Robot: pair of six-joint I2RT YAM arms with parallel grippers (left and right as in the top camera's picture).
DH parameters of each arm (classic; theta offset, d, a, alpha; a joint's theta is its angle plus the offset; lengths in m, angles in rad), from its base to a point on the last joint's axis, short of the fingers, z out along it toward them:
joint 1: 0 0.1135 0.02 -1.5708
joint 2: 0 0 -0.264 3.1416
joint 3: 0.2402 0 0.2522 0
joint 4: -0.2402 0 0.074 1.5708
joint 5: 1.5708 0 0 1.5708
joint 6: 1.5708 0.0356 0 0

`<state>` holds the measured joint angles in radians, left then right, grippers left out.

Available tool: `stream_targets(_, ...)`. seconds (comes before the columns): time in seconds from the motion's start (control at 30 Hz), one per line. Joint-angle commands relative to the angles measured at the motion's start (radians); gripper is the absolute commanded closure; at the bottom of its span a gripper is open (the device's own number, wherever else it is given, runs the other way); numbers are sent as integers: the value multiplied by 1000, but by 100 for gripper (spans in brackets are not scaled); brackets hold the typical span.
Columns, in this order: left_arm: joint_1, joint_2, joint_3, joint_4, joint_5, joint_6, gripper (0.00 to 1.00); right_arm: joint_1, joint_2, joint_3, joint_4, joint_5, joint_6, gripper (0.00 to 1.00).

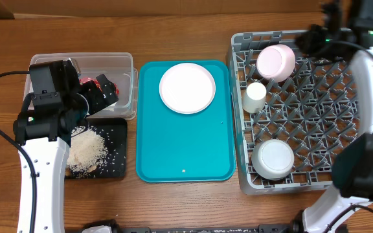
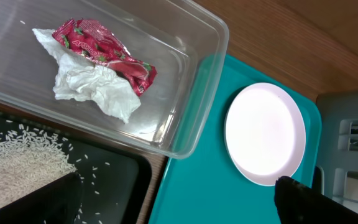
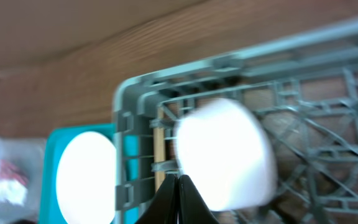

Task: Sort waste into correct bins and load items into the dishwasher
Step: 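Lower the pink bowl into the rack and open the right gripper, then move the right gripper to the pink plate on the teal tray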

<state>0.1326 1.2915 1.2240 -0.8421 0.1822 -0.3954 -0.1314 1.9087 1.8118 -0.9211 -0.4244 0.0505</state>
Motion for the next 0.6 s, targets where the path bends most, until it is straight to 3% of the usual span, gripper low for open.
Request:
stream_targets(0.0,-2,-9,8,1,-6,10,0,84,11,6,-19,224,-60,96)
stream_targets(0.17,-2,-9,8,1,-6,10,0,178,40,-25,-9,428,-59,96)
stream_targets(0.57,-2,-9,8,1,-6,10,0,180,127,-34,-9,440,-58,96)
